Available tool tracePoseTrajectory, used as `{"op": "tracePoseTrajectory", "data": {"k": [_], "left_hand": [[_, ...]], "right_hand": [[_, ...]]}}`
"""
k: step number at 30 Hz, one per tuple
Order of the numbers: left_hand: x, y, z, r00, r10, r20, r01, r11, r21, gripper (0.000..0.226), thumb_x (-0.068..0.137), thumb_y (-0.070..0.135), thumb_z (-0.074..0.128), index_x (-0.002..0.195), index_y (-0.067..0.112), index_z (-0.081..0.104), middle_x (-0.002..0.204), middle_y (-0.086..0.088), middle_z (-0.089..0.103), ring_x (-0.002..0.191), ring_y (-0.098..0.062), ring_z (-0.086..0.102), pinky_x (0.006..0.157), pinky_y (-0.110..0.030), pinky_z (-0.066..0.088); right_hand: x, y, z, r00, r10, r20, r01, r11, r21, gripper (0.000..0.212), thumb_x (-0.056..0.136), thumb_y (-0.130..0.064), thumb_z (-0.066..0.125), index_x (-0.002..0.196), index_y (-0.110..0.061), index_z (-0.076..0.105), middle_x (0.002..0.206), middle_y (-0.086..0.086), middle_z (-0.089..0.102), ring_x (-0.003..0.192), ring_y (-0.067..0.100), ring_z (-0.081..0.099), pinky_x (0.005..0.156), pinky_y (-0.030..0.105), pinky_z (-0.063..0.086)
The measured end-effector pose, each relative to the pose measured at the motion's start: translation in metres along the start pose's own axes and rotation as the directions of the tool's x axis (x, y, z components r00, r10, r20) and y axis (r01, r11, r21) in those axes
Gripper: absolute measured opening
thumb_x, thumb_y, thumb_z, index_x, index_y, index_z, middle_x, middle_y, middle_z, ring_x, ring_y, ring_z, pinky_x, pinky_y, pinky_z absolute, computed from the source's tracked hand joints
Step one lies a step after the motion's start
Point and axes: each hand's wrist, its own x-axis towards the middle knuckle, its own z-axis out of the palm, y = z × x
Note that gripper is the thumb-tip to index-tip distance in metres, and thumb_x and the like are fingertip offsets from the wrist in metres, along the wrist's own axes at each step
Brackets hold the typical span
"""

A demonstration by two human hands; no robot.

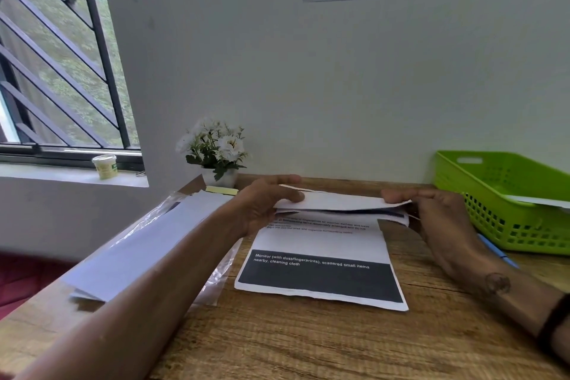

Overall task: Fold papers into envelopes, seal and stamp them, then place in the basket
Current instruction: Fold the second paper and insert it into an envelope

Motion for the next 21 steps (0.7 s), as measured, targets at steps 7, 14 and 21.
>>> {"op": "tracePoseTrajectory", "data": {"k": [7, 14, 21], "left_hand": [[-0.004, 0.003, 0.006, 0.966, 0.256, -0.048, -0.249, 0.961, 0.121, 0.060, 0.082, -0.010, 0.078, 0.129, 0.025, 0.066, 0.116, -0.021, 0.075, 0.098, -0.037, 0.076, 0.081, -0.050, 0.065], [-0.021, -0.002, 0.040, 0.725, 0.682, 0.094, -0.611, 0.573, 0.546, 0.018, 0.090, 0.014, 0.079, 0.103, 0.024, 0.072, 0.092, 0.001, 0.073, 0.077, -0.012, 0.067, 0.066, -0.033, 0.058], [-0.024, -0.017, 0.051, 0.327, 0.762, 0.560, -0.596, -0.294, 0.748, 0.021, 0.102, 0.038, 0.066, 0.104, 0.022, 0.079, 0.100, 0.007, 0.077, 0.097, -0.018, 0.065, 0.100, -0.043, 0.045]], "right_hand": [[-0.003, -0.011, -0.003, 0.993, -0.114, 0.019, 0.115, 0.985, -0.129, 0.018, 0.098, -0.015, 0.063, 0.097, -0.012, 0.081, 0.100, 0.003, 0.080, 0.101, 0.020, 0.075, 0.083, 0.031, 0.059], [-0.019, -0.012, 0.002, 0.770, -0.548, 0.326, 0.606, 0.470, -0.642, 0.019, 0.093, -0.021, 0.075, 0.111, -0.018, 0.078, 0.106, -0.005, 0.078, 0.096, 0.012, 0.069, 0.087, 0.025, 0.050], [-0.028, -0.018, 0.010, 0.606, -0.651, 0.457, 0.719, 0.203, -0.664, 0.013, 0.093, -0.014, 0.070, 0.102, -0.013, 0.078, 0.095, 0.003, 0.079, 0.083, 0.025, 0.071, 0.077, 0.041, 0.059]]}}
